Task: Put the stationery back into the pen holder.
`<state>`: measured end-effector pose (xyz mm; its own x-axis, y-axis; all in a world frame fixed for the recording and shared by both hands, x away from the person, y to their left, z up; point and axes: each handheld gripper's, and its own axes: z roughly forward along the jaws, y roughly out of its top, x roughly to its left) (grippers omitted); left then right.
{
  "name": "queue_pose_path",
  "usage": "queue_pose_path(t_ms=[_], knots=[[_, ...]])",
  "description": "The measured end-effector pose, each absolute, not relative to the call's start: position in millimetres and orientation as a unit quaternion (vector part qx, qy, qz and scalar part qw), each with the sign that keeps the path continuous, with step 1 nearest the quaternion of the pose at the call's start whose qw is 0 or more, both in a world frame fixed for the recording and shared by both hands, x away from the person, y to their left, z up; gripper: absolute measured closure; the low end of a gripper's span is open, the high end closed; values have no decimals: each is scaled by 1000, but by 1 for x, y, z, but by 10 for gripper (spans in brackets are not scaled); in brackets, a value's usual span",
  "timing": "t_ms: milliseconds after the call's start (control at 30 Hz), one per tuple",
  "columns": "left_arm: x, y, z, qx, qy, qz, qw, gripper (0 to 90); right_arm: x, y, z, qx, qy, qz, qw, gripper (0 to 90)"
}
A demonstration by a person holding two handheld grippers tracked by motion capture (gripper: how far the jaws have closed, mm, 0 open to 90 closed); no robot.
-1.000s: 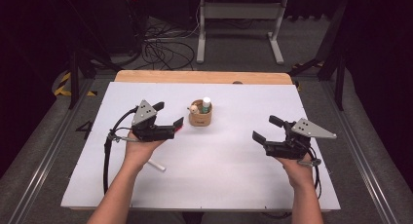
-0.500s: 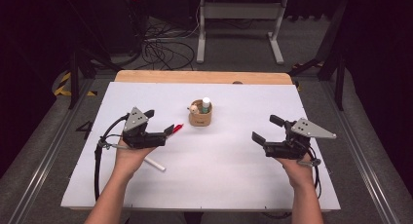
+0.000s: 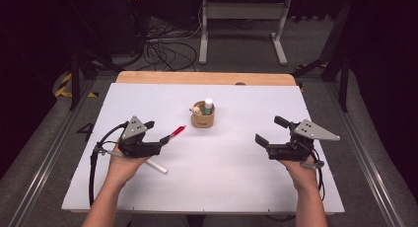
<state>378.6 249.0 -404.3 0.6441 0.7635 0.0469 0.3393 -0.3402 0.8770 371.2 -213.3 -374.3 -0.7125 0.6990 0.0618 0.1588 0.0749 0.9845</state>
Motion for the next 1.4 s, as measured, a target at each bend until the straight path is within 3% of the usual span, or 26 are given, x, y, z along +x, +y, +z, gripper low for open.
queue_pose_path(t_ms=[867, 1400], knots=[[384, 255, -423, 808, 356, 216, 417, 301, 370, -214, -373, 303, 700, 606, 224, 40], [392, 258, -442, 836, 359, 186, 371, 414, 370, -214, -372, 303, 703, 603, 226, 41]])
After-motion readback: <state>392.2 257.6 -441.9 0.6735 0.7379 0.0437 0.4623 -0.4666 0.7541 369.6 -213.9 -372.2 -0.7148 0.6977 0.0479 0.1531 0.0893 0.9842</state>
